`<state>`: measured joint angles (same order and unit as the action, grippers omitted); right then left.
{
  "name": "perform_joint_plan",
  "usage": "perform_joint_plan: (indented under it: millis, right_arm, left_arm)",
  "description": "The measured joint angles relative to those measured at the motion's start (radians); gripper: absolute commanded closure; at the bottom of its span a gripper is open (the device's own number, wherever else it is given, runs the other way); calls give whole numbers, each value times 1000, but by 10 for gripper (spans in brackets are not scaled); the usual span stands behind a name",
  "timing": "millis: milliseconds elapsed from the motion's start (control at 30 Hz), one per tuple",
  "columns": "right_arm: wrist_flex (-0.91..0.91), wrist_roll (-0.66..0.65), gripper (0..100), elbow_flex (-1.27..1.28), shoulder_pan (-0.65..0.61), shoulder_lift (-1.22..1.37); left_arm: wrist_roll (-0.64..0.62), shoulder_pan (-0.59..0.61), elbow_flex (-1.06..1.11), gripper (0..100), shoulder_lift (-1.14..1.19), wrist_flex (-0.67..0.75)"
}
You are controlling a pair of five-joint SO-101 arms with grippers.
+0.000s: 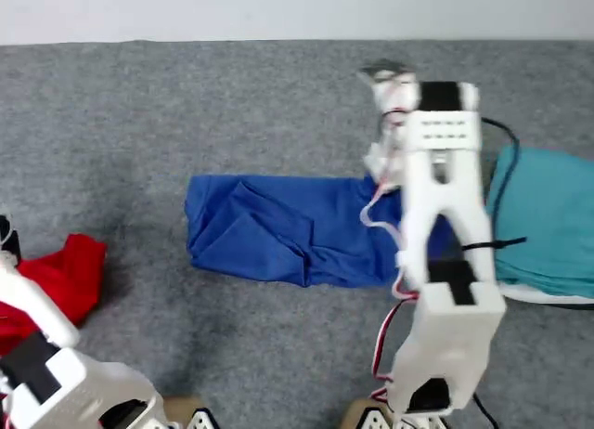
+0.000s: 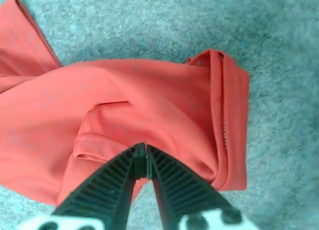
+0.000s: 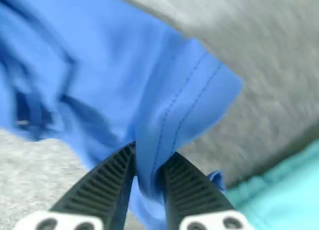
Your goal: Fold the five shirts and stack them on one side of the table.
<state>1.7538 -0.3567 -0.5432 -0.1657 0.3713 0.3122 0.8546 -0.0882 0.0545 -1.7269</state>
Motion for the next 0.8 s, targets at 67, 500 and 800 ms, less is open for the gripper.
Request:
perform_joint_plan:
  millis: [67,500,800]
  right_arm:
    - [0,0,989,0,-81,-20]
    - [-198,-2,990,0,-440,58]
    - [-316,-2,990,-6,-506,158]
  left_arm:
    - [0,-2,0,993,0,0]
    - [0,-2,52,993,0,0]
    - [0,-2,52,993,0,2]
